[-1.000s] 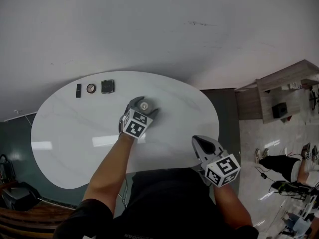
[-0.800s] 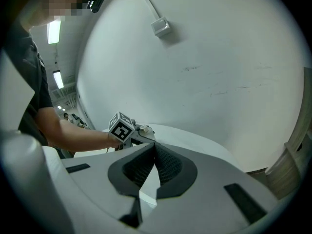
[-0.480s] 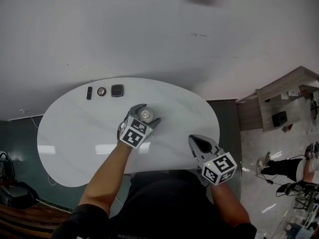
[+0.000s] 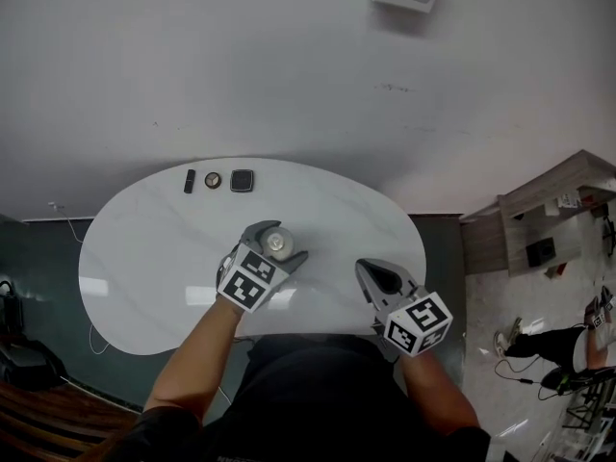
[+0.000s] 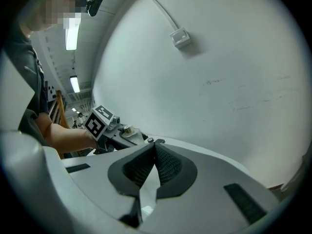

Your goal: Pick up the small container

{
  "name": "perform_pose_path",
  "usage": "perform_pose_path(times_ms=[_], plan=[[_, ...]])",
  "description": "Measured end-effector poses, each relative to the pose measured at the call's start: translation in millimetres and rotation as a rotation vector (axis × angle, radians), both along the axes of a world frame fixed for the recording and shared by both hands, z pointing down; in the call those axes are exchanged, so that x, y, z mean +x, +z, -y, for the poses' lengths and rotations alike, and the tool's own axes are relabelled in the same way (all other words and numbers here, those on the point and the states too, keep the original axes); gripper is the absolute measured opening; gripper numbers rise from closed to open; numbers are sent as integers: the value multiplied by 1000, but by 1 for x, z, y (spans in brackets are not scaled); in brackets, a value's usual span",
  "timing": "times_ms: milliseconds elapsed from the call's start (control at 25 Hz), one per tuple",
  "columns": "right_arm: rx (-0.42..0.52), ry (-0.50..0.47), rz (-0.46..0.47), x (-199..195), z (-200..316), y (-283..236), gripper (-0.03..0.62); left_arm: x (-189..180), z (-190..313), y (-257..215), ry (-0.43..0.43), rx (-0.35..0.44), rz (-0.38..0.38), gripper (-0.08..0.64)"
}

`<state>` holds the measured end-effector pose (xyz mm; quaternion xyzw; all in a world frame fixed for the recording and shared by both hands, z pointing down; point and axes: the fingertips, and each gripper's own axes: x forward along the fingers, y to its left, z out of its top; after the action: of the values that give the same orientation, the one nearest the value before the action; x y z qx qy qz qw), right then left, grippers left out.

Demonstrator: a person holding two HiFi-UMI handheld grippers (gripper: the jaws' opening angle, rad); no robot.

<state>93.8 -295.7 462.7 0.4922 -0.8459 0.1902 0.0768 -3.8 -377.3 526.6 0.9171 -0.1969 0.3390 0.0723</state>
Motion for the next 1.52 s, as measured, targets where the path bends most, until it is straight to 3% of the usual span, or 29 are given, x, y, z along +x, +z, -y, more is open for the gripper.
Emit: perform_pose_path(times_ms=[440, 800, 1520], plan=[[45, -74, -12, -19, 12, -12, -6, -31, -26, -44, -55, 42, -33, 347], [55, -111, -46, -28, 22, -13, -6, -44, -41, -57, -76, 69, -15, 347], [42, -110, -65, -30, 28, -13, -6, -52, -48, -75, -48, 107, 29, 347]])
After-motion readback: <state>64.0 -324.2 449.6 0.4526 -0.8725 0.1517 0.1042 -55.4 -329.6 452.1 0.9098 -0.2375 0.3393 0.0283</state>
